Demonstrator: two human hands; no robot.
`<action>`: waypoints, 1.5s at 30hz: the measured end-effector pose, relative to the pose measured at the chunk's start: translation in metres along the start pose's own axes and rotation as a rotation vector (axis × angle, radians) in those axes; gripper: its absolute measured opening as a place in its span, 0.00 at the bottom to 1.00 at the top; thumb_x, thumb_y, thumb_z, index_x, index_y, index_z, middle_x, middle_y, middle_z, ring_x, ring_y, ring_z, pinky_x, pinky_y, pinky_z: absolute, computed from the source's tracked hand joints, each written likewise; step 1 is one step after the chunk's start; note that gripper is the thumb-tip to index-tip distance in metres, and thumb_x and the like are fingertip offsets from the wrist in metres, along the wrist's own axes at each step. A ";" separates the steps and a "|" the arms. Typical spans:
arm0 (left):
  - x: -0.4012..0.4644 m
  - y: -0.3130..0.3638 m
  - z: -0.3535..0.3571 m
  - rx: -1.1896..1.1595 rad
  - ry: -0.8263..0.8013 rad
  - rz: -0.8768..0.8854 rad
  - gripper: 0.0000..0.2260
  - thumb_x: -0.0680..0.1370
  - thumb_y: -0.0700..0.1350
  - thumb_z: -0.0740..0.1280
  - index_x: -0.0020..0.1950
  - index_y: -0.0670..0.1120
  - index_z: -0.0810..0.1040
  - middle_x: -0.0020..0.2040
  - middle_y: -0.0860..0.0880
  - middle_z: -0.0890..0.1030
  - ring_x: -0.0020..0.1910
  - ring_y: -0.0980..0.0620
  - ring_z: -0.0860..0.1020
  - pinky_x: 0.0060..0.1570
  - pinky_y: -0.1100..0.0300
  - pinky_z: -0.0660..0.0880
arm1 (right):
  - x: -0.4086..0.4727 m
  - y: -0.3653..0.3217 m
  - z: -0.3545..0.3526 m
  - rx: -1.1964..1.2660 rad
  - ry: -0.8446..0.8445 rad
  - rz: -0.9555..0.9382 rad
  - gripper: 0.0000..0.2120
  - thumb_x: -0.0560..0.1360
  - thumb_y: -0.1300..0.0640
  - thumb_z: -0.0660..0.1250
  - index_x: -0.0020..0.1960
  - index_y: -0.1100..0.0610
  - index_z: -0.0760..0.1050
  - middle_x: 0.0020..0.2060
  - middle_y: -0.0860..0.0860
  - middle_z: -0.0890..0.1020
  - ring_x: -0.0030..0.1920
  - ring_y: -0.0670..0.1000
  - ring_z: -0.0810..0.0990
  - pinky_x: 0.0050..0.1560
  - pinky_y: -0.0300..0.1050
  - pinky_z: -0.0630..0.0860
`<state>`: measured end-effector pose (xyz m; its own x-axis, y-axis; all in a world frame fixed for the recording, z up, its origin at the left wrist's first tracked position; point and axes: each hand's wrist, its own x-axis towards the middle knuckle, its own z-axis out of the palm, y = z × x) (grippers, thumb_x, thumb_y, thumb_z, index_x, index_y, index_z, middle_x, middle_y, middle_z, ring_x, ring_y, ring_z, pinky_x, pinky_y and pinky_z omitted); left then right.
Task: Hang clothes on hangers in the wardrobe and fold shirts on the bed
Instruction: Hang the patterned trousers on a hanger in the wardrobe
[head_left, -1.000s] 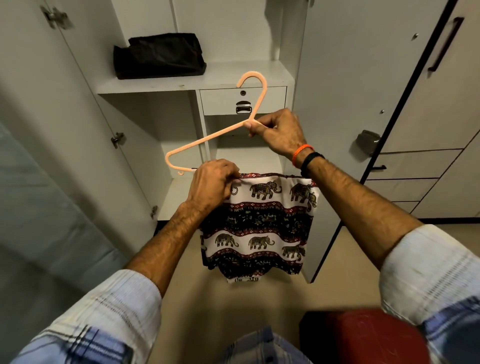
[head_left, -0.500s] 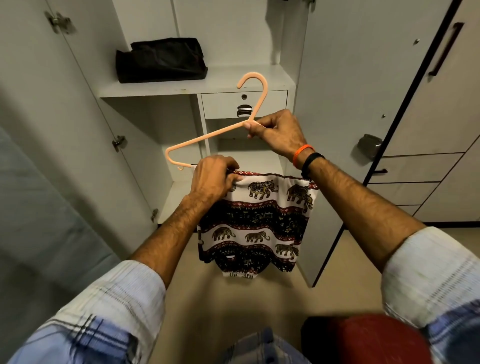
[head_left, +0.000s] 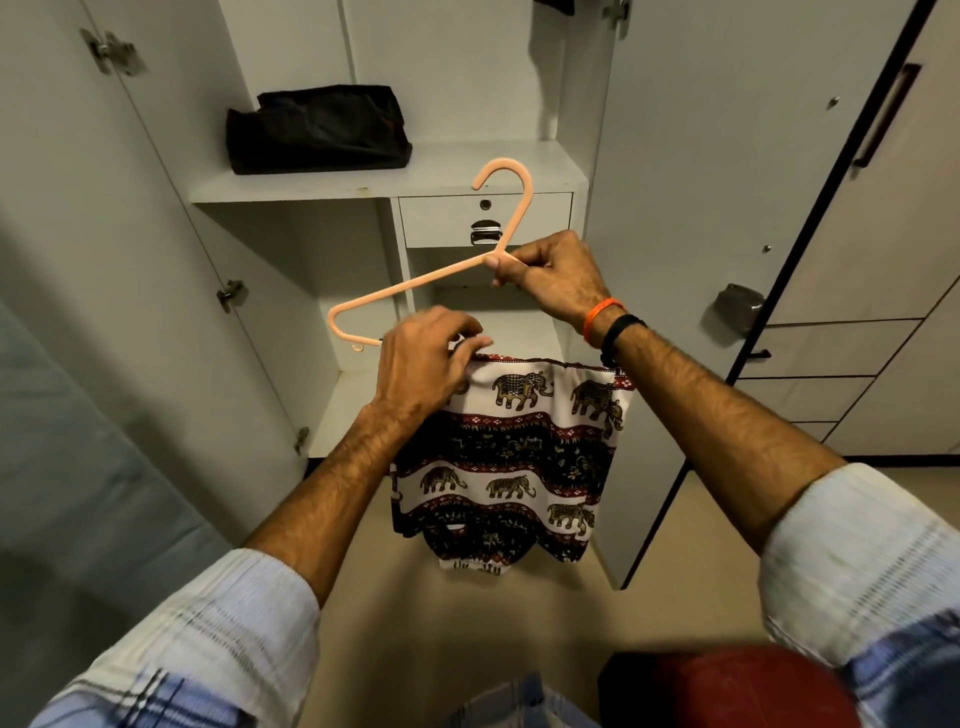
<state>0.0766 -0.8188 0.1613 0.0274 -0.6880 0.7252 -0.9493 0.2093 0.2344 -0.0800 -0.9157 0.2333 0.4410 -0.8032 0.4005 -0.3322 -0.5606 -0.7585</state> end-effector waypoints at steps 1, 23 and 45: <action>0.004 -0.001 -0.002 0.019 0.140 0.039 0.11 0.76 0.52 0.72 0.50 0.45 0.83 0.45 0.47 0.83 0.44 0.50 0.79 0.46 0.53 0.77 | 0.003 0.001 0.000 0.001 -0.002 0.008 0.12 0.75 0.49 0.72 0.47 0.57 0.86 0.27 0.40 0.77 0.27 0.30 0.71 0.28 0.24 0.64; 0.180 -0.093 -0.046 -0.250 0.044 -0.359 0.08 0.81 0.46 0.66 0.53 0.44 0.84 0.43 0.48 0.84 0.40 0.55 0.79 0.38 0.66 0.75 | 0.125 -0.027 0.000 -0.093 0.118 -0.083 0.08 0.77 0.51 0.70 0.50 0.55 0.84 0.35 0.44 0.83 0.37 0.36 0.80 0.40 0.29 0.71; 0.521 -0.244 0.039 -0.026 -0.023 0.149 0.15 0.83 0.54 0.59 0.54 0.50 0.82 0.43 0.50 0.84 0.41 0.51 0.79 0.47 0.53 0.76 | 0.529 -0.087 -0.071 -0.340 0.467 -0.374 0.11 0.77 0.51 0.70 0.50 0.57 0.84 0.34 0.47 0.81 0.35 0.40 0.77 0.36 0.32 0.71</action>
<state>0.3103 -1.2555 0.4567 -0.1210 -0.6637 0.7382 -0.9338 0.3283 0.1422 0.1229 -1.3056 0.5479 0.1969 -0.5034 0.8413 -0.5046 -0.7878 -0.3532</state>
